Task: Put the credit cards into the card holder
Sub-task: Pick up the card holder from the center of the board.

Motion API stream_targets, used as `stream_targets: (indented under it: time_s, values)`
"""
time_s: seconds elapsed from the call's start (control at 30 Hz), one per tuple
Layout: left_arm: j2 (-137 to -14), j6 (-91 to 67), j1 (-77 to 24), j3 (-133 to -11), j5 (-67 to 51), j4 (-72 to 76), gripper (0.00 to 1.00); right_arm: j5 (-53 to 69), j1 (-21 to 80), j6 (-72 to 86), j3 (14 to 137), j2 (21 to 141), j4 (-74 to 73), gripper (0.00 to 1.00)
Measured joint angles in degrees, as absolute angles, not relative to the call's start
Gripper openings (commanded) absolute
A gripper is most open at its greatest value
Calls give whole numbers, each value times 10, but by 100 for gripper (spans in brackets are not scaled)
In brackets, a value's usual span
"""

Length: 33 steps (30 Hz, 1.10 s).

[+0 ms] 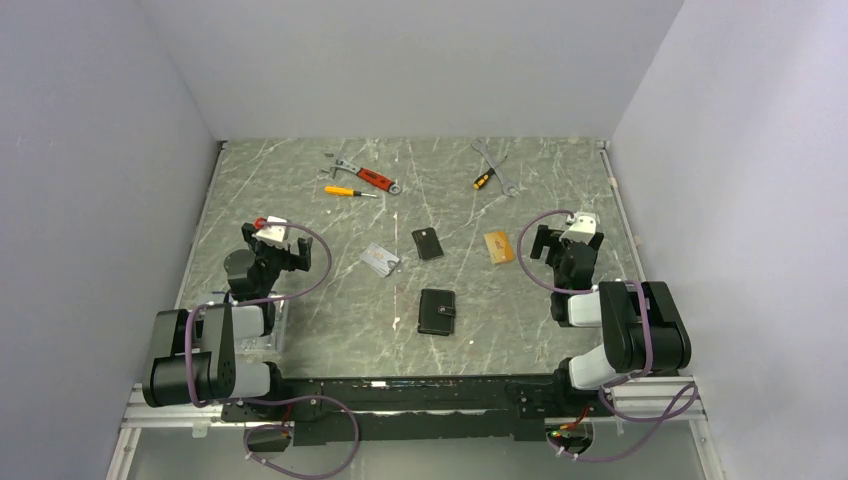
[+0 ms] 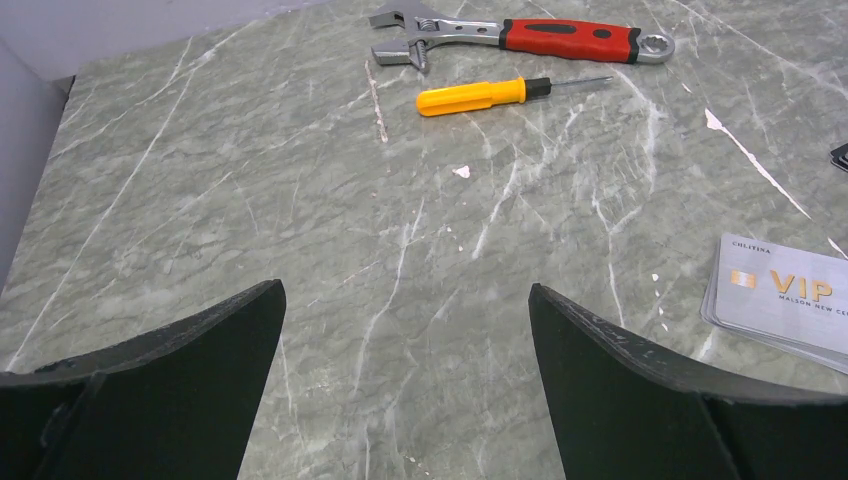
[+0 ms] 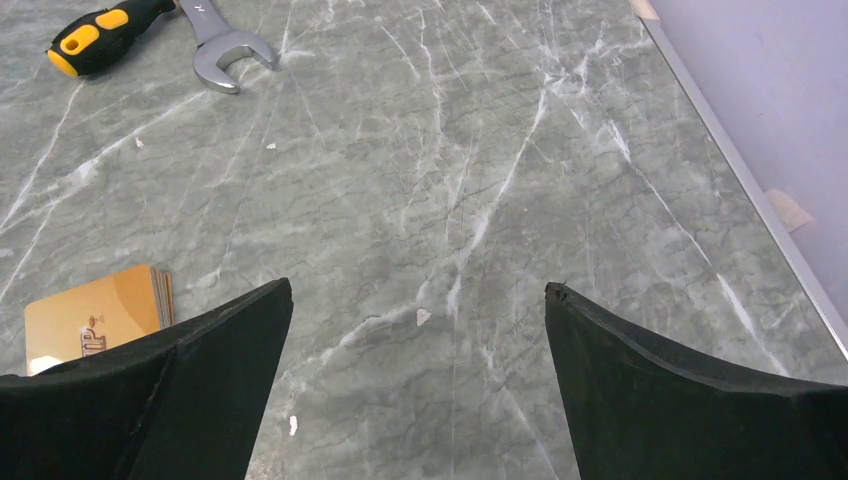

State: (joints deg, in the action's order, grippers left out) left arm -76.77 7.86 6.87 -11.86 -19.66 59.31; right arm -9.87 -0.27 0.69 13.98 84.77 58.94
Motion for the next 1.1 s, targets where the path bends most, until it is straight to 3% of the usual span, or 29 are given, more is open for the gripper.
stream_targets:
  time_s: [0.47, 0.57, 0.67, 0.83, 0.97, 1.1]
  values:
    - [-768, 79, 69, -118, -197, 593, 99, -110, 2, 8, 140, 846, 587, 100]
    - [-762, 78, 71, -124, -196, 570, 99, -157, 20, 17, 166, 813, 504, 100]
    - [-745, 83, 73, -182, -206, 451, 99, -190, 32, 44, 287, 790, 342, 100]
    - [-742, 104, 73, -380, -241, 192, 99, -204, 29, 187, 495, 791, 139, 100]
    - [-721, 109, 73, -444, -242, 42, 99, -51, 7, 260, 526, 786, 60, 100]
    - [-681, 102, 73, -448, -247, -74, 99, -43, 52, 270, 531, 786, -27, 98]
